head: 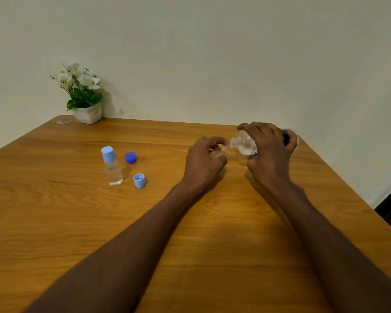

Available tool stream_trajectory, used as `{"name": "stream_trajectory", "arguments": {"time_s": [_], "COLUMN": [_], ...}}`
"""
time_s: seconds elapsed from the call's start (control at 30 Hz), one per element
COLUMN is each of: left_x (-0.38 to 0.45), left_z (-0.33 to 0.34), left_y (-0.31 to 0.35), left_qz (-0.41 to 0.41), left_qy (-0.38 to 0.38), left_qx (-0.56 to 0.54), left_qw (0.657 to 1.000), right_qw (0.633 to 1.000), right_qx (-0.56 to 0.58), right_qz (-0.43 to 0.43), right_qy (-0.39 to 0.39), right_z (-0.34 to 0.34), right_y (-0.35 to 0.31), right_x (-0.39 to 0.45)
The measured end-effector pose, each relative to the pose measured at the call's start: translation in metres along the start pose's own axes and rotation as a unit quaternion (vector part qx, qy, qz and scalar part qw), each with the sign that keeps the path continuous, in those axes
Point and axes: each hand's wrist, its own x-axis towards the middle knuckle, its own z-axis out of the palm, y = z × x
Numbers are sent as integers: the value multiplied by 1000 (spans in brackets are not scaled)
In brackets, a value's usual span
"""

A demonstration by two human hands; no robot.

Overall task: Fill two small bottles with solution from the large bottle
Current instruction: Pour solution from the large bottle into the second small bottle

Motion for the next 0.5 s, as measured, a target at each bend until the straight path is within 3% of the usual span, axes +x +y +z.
{"name": "stream_trajectory", "arguments": {"time_s": [0.5], "left_x": [-1], "left_z": [0], "left_y": [0], "left_qz": [2], "left_qy": [2], "left_qx": [6], "left_qw": [1000], "right_qw": [1000], "right_qx": [-5], "right_qz": [-4], "right_qy": [6], "right_z": [1], "right_y": [1], "right_x": [0]}}
